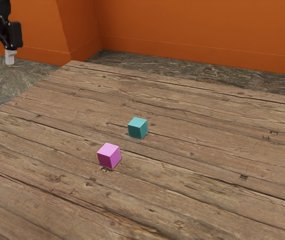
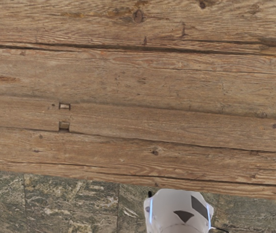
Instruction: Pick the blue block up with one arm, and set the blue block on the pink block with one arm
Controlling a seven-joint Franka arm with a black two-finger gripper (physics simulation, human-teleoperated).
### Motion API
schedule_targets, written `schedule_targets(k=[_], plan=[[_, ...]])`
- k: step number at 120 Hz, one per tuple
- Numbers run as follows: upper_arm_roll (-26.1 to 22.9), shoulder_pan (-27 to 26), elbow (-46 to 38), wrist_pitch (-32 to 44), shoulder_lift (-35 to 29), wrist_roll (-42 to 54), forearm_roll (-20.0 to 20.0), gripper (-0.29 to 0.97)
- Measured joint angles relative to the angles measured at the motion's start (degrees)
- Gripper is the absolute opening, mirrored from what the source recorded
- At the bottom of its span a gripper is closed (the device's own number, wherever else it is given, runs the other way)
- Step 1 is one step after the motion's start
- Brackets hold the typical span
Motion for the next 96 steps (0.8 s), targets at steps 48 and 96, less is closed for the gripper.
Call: schedule_targets(k=[48,96], plan=[[-4.95,1.94,0.46,25.11,15.31,4.09,-0.55,0.68],[-7.42,1.45,6.18,44.34,34.19,6.05,-0.53,0.68]])
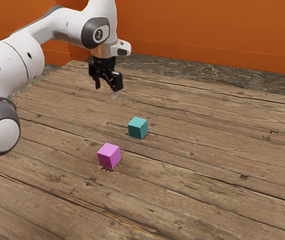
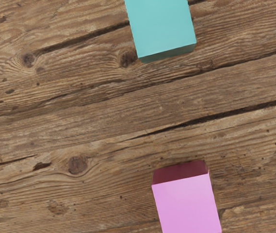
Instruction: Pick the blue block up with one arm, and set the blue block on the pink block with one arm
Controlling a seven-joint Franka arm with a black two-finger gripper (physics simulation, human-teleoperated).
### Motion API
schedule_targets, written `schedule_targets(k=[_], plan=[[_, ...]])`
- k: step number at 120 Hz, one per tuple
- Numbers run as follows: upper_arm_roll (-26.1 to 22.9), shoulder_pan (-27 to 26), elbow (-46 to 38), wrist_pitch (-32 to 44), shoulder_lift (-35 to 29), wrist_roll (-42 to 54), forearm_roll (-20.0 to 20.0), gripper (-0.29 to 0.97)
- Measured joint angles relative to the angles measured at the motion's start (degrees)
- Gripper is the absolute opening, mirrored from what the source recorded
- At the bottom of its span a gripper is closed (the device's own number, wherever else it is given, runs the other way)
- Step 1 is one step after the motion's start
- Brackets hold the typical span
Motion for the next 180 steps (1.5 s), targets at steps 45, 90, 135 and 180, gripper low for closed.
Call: schedule_targets(k=[45,90,135,180], plan=[[-4.31,2.99,1.93,10.58,11.21,-2.02,-1.02,0.68],[-6.69,6.12,7.8,18.89,20.61,-5.34,-2.61,0.68],[-9.79,6.51,8.0,25.1,24.22,-7.26,-2.71,0.68],[-10.7,7.26,8.07,30.4,27.5,-8.28,-2.72,0.68]])
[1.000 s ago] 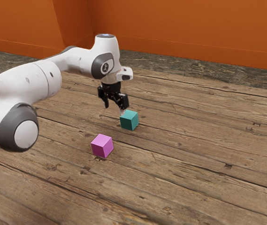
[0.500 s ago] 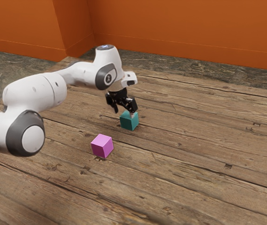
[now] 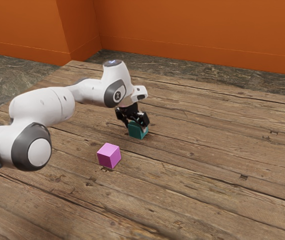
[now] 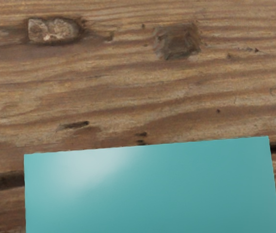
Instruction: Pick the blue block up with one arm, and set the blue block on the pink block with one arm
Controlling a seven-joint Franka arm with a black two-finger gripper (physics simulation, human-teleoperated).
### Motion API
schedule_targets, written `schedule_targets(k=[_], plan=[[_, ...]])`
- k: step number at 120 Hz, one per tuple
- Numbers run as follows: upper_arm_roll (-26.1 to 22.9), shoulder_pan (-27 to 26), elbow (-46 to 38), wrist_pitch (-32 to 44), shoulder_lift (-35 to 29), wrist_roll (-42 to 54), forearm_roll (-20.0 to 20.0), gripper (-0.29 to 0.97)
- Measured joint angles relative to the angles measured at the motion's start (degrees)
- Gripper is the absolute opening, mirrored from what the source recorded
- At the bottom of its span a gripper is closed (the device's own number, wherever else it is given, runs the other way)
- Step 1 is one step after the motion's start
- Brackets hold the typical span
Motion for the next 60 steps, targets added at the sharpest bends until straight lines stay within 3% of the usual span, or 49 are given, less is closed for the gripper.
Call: schedule_targets(k=[24,44,60], plan=[[-0.46,0.33,0.08,2.49,0.3,-0.3,-0.01,0.67],[-1.25,0.34,0.02,3.77,0.31,-0.53,-0.06,0.48],[-1.44,0.37,-0.07,4.38,0.29,-0.84,-0.1,0.4]])
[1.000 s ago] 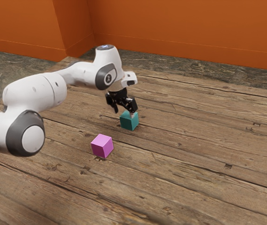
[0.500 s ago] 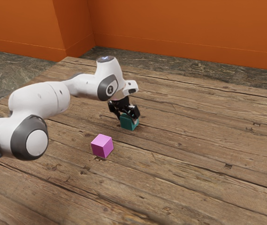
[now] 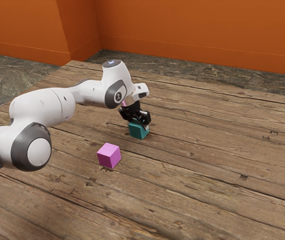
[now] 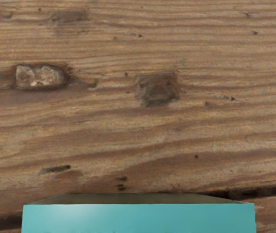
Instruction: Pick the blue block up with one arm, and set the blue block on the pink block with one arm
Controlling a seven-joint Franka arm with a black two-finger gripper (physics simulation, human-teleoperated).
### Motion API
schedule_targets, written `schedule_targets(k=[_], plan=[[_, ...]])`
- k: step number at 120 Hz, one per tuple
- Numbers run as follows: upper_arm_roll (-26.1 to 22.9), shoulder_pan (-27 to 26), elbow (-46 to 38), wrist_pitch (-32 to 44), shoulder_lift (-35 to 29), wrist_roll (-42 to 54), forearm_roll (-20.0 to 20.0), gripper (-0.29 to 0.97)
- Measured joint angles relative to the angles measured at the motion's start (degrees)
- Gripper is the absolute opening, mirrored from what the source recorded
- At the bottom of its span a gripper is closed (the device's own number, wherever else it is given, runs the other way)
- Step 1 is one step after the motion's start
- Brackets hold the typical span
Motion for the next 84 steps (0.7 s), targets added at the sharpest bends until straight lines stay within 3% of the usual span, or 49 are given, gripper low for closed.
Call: schedule_targets(k=[23,42,56,84], plan=[[-0.13,0.24,-0.64,-0.76,-0.88,-0.62,-1.1,0.34],[-1.36,0.47,-1.2,-7.85,-4.75,-0.69,-2.85,0.32],[-0.66,0.46,-6.67,-12.77,-10.5,-0.2,-4.08,0.31],[6.17,-2.05,-18.06,-17.1,-19.29,0.88,-4.99,0.31]])
